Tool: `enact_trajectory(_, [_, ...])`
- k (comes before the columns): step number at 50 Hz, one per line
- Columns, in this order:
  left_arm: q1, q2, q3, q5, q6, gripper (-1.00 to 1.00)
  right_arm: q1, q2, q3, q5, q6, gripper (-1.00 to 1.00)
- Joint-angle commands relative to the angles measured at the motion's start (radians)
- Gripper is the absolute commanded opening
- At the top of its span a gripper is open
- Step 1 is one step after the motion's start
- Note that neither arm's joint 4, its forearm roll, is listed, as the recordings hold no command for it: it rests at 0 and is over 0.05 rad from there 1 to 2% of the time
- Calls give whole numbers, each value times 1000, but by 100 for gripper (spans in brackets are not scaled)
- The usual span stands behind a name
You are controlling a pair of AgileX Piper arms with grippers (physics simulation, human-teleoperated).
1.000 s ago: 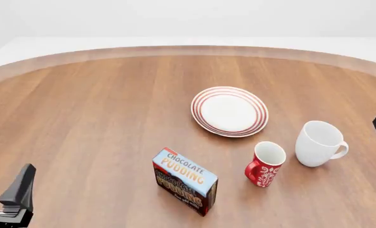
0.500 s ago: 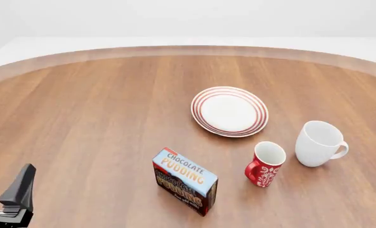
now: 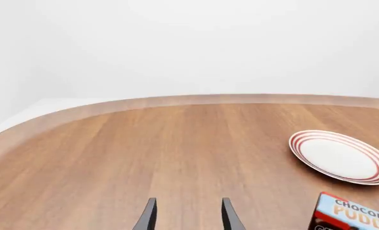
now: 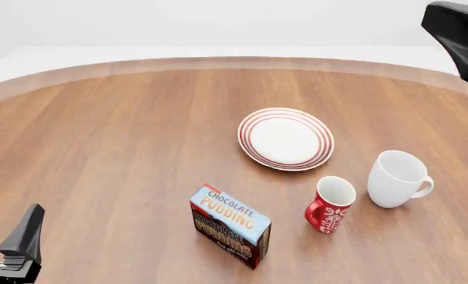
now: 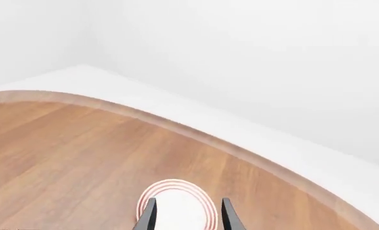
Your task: Put the chocolate pudding to the right of the plate.
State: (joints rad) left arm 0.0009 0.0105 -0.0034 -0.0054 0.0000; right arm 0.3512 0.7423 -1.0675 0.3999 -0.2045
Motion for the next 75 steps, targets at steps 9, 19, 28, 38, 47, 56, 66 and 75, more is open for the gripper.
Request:
enact_trajectory(9, [0, 1, 0, 0, 0, 100, 170, 211, -230, 93, 12, 100])
enact_trajectory(19, [0, 0, 0, 0, 0, 100, 194, 257, -281, 126, -5, 100])
enact_trajectory(28, [0, 0, 0, 0, 0, 100, 237, 351, -340, 147, 22, 100])
enact_trajectory(38, [0, 0, 0, 0, 0, 100, 212, 375, -368, 183, 3, 100])
enact_trajectory(47, [0, 0, 0, 0, 0, 100, 218, 409, -371, 213, 21, 100])
enact_trajectory(56, [0, 0, 0, 0, 0, 100, 218, 414, -364, 245, 37, 100])
enact_trajectory(66, [0, 0, 0, 0, 0, 100, 221, 445, -388, 294, 45, 100])
enact_trajectory(75, [0, 0, 0, 0, 0, 100, 228, 458, -376, 319, 51, 100])
